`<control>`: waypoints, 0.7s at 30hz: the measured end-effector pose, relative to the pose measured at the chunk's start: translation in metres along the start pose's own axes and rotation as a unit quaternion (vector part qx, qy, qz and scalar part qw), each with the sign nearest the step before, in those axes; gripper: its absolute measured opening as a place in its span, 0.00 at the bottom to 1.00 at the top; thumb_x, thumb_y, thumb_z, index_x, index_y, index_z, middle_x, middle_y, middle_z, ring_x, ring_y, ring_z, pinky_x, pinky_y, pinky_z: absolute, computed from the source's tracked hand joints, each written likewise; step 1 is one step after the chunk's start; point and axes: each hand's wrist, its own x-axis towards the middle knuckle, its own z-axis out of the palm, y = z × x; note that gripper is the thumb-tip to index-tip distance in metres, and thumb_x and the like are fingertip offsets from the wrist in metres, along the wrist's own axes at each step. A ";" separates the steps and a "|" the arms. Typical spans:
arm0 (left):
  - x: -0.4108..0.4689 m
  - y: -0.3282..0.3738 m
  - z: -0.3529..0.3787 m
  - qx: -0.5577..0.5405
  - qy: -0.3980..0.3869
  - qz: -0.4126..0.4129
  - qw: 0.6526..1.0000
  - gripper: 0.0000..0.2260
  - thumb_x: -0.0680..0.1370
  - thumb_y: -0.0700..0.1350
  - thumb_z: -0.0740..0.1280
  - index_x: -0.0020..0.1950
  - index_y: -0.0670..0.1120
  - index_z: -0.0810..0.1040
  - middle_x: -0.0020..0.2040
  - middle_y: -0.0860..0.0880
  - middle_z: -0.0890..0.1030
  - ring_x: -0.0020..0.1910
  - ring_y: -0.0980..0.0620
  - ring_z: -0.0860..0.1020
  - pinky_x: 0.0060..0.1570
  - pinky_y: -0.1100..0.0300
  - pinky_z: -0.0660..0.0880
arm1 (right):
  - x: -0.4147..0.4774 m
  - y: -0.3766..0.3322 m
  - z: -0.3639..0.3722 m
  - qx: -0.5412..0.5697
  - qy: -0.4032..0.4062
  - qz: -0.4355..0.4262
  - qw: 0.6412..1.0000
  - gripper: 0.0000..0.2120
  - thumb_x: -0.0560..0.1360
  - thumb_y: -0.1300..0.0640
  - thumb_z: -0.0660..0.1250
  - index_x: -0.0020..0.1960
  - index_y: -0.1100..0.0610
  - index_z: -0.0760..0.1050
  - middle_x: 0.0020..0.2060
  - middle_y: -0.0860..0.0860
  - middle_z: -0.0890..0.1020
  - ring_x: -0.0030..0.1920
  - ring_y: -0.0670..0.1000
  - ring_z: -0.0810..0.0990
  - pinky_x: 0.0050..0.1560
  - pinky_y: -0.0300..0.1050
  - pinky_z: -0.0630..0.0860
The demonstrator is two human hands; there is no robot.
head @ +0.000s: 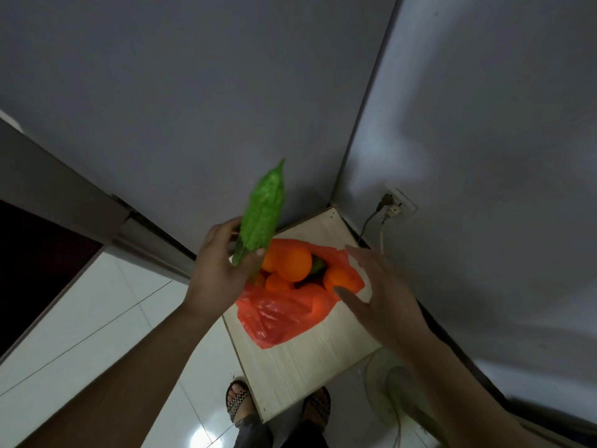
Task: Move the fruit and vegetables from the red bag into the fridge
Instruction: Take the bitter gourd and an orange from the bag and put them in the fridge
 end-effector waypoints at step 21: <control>0.005 -0.051 0.002 -0.078 -0.005 -0.151 0.985 0.19 0.73 0.44 0.71 0.56 0.61 0.68 0.52 0.66 0.74 0.53 0.67 0.73 0.46 0.67 0.72 | 0.082 0.019 0.131 -0.095 -0.151 0.047 0.983 0.33 0.75 0.46 0.64 0.74 0.52 0.54 0.74 0.51 0.58 0.73 0.54 0.57 0.71 0.53 0.60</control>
